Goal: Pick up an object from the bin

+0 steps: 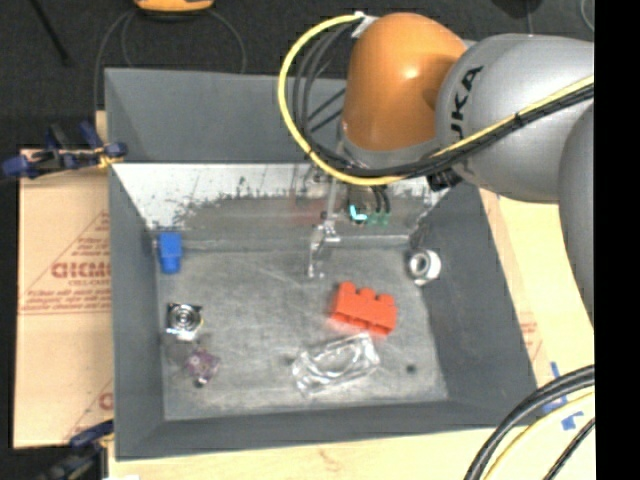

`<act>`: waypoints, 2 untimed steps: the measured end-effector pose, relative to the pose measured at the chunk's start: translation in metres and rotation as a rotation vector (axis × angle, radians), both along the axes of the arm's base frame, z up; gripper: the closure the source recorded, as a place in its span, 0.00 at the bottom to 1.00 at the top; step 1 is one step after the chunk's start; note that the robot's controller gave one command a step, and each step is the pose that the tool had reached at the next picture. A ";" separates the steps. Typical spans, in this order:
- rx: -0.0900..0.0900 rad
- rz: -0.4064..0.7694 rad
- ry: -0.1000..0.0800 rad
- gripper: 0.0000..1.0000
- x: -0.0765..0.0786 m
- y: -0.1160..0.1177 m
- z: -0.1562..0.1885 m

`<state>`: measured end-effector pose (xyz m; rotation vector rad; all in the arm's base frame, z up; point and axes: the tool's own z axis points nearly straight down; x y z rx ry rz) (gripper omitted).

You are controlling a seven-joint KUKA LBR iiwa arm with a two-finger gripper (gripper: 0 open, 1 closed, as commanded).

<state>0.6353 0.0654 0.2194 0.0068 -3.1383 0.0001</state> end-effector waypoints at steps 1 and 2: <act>0.001 -0.023 0.003 0.00 -0.046 -0.032 -0.111; 0.003 -0.042 -0.011 0.00 -0.077 -0.044 -0.118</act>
Offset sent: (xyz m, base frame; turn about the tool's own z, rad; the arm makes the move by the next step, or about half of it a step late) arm -0.0436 -0.0308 -0.1064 0.0208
